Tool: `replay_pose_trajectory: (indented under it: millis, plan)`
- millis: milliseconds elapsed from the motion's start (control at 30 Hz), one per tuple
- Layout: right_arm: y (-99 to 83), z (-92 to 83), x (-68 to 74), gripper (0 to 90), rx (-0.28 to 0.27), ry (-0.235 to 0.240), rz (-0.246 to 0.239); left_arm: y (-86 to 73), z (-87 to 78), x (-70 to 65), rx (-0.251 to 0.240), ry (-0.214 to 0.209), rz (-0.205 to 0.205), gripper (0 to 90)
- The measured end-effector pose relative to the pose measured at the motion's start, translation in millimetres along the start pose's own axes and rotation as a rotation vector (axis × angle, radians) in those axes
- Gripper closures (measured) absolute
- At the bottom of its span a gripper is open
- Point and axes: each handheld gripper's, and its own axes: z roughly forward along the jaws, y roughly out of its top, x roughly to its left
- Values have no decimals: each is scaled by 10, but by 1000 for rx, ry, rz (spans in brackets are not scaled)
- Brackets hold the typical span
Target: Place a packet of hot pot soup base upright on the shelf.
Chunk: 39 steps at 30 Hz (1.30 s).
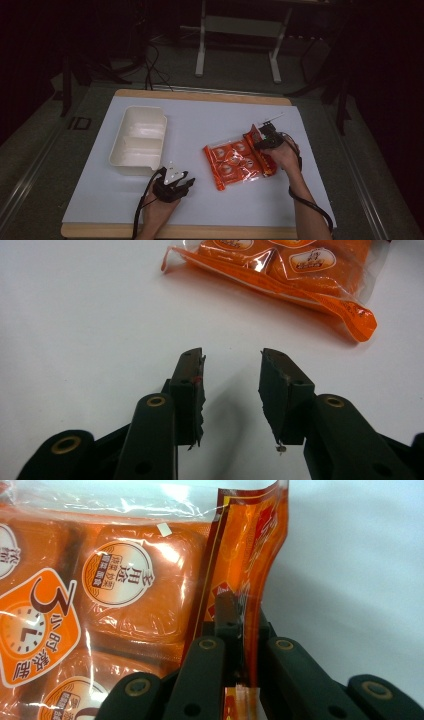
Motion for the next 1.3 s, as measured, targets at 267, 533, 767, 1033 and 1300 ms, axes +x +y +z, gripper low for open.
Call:
replay_pose_trajectory:
  millis: [267,533,767,1033,1300]
  plan:
    - [49,-219,132,898,-34,-22,-50,2,7,23,2,-7,-25,620]
    - [159,-576,294,899,-94,15,-77,-3,-9,7,-12,-3,-8,626]
    - [267,-840,534,899,-134,41,-142,-11,-30,-29,-51,13,15,628]
    - [416,-1041,826,898,-161,107,-205,3,-24,-37,-63,0,33,622]
    - [525,-1111,1037,899,-170,161,-227,16,-63,-50,-88,4,28,634]
